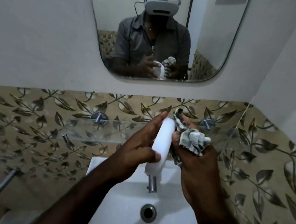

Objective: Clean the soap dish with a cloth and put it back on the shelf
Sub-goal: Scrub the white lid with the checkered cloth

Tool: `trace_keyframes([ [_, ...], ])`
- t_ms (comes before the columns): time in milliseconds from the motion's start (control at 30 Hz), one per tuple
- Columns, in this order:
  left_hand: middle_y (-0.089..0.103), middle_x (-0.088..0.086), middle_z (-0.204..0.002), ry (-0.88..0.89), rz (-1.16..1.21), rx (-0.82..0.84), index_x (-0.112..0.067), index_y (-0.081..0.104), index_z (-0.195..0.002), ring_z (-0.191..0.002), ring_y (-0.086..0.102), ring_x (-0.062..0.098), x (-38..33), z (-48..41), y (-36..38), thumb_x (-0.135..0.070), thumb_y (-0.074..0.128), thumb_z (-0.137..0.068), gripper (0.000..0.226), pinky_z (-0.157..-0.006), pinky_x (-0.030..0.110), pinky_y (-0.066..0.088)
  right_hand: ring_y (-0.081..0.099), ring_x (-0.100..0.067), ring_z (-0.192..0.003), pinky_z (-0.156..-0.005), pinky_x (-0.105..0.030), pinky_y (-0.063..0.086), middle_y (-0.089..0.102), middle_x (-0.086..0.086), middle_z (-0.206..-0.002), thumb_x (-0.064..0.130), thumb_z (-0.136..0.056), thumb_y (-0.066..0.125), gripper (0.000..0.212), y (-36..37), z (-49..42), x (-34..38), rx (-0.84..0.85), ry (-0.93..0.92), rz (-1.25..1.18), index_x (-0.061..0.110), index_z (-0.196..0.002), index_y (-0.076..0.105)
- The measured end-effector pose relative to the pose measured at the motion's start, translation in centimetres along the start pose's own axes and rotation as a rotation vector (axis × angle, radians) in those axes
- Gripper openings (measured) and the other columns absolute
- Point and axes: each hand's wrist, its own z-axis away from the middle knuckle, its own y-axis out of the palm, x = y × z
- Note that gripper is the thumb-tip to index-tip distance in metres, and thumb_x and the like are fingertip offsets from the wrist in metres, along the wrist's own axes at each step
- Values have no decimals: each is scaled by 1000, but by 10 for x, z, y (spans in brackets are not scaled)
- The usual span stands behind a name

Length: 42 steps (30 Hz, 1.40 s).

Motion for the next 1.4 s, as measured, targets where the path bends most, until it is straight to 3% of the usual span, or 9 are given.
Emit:
trace_keyframes([
  [133,39,-2,-153,-6,78,-1,-29,33,-147,-141,36,20,-5,-2,-1,-18,57,-50,100,-115,43,29,56,-12,-127,-109,-46,43,64,10,-132,20,-78,76,51,6,5,-6,13,-181,222,41,-123,63],
  [233,55,2,-139,-35,108,-20,-26,38,-146,-122,55,20,-12,-7,4,-15,62,-56,94,-97,39,46,51,-16,-133,-111,-51,39,59,4,-139,25,-77,74,54,11,6,-10,0,-209,182,43,-126,60],
  [467,63,-7,-123,-120,-80,-54,-45,39,-142,-105,61,16,-21,-13,4,-5,60,-60,93,-85,35,50,58,-14,-126,-108,-43,45,65,5,-131,4,-80,72,53,0,-3,-2,38,-228,167,33,-124,64],
  [633,68,-7,-113,-110,-238,-99,-40,52,-128,-98,68,16,-26,-13,4,2,60,-58,82,-81,51,56,54,-22,-130,-110,-50,40,61,3,-135,-4,-77,68,66,-8,-10,6,118,-405,374,34,-130,60],
  [800,66,-10,-72,21,-321,-203,-31,65,-86,-61,61,9,-25,-10,11,-3,62,-60,38,-54,26,47,58,-11,-125,-107,-37,45,65,10,-130,-5,-75,64,61,-13,-18,17,122,-424,489,29,-126,63],
  [967,72,-10,-86,24,-380,-215,-30,67,-97,-79,69,12,-21,-14,11,-10,67,-66,37,-72,36,59,61,1,-116,-102,-20,47,68,11,-123,14,-75,65,50,-8,-15,30,71,-342,562,26,-123,64],
  [1067,71,-18,-87,122,-394,-168,-32,66,-87,-84,66,0,-21,-16,10,-7,68,-72,29,-76,25,53,53,-12,-131,-112,-26,38,60,1,-134,13,-76,65,50,0,-6,31,197,-570,780,21,-126,62],
  [1233,72,-3,-87,43,-386,-263,-30,68,-96,-75,69,17,-14,-13,13,-10,68,-66,36,-65,43,56,60,-3,-120,-106,-33,47,67,6,-126,11,-77,65,50,-8,-20,27,115,-372,551,26,-124,62],
  [1400,74,-2,-92,73,-387,-178,-17,69,-97,-90,69,16,-14,-15,4,-8,71,-73,26,-78,38,57,57,-15,-127,-110,-34,42,65,-6,-131,10,-77,73,48,-6,-18,25,263,-589,769,11,-124,65],
])
